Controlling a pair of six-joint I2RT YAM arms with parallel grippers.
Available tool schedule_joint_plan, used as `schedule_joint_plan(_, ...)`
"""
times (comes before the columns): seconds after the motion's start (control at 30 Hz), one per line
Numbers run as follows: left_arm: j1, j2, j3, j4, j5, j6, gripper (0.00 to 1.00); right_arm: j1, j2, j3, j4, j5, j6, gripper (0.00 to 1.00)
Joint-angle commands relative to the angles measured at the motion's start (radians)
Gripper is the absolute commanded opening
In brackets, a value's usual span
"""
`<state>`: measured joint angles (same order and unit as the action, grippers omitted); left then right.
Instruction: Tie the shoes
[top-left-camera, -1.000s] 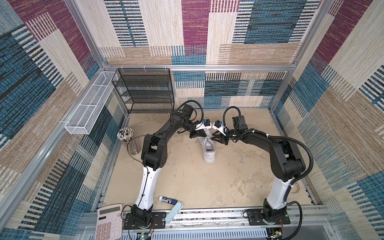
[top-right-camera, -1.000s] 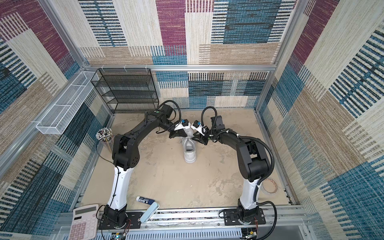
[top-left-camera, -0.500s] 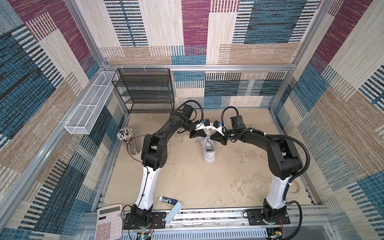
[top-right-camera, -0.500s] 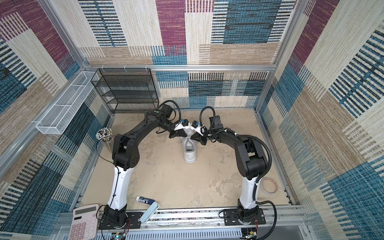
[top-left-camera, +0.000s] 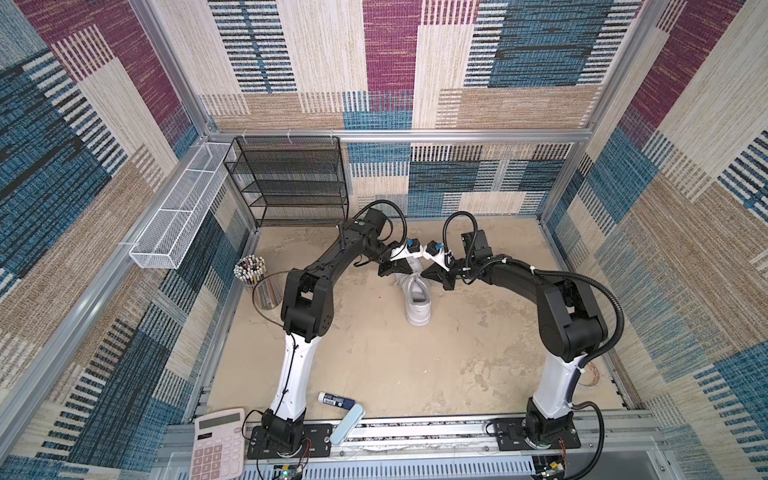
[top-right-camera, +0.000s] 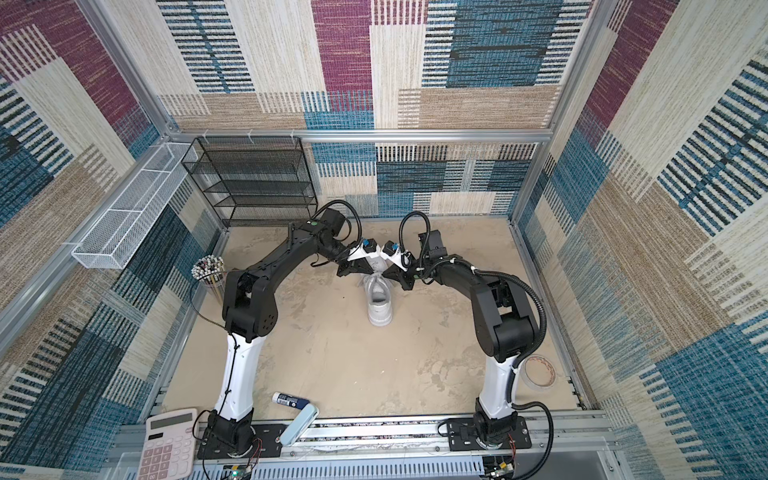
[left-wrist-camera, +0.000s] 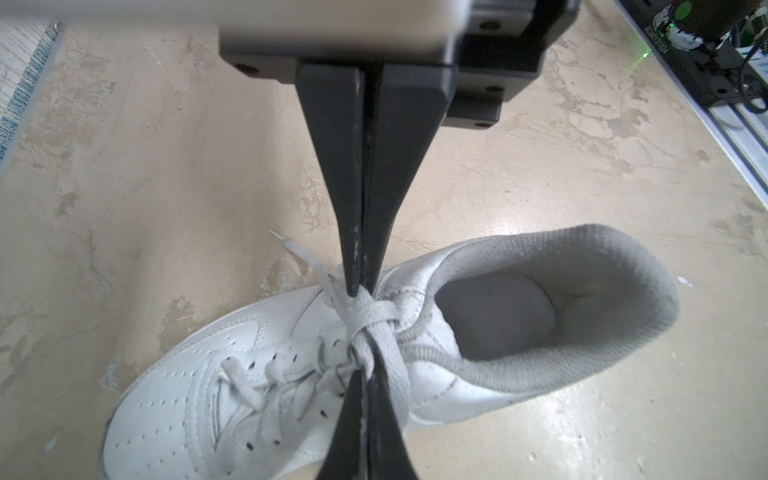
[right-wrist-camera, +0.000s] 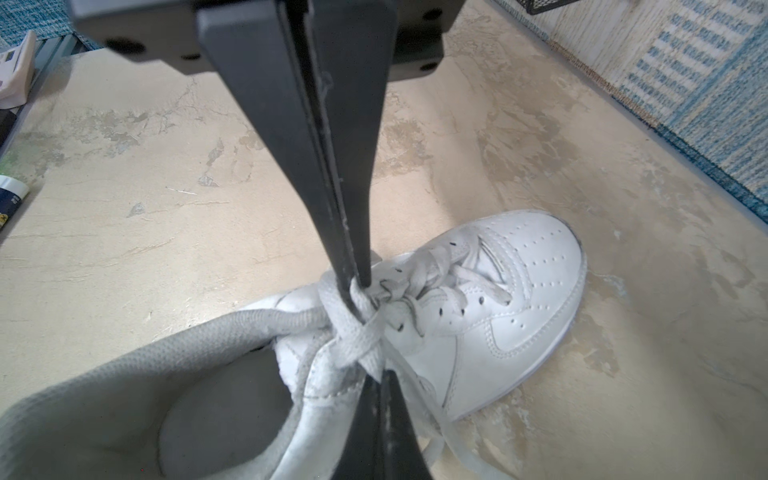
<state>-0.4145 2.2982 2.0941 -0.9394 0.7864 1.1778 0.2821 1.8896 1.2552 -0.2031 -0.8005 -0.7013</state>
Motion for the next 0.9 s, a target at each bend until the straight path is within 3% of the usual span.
schedule_joint_plan(0.0, 0.002, -0.019, -0.006, -0.016, -0.019, 0.031, 0.0, 0.0, -0.016, -0.012, 0.007, 0.024, -0.014, 0.0)
schedule_joint_plan(0.87, 0.005, -0.064, -0.072, 0.011, -0.128, 0.059, 0.0, -0.031, -0.052, -0.071, -0.004, 0.07, 0.014, 0.0)
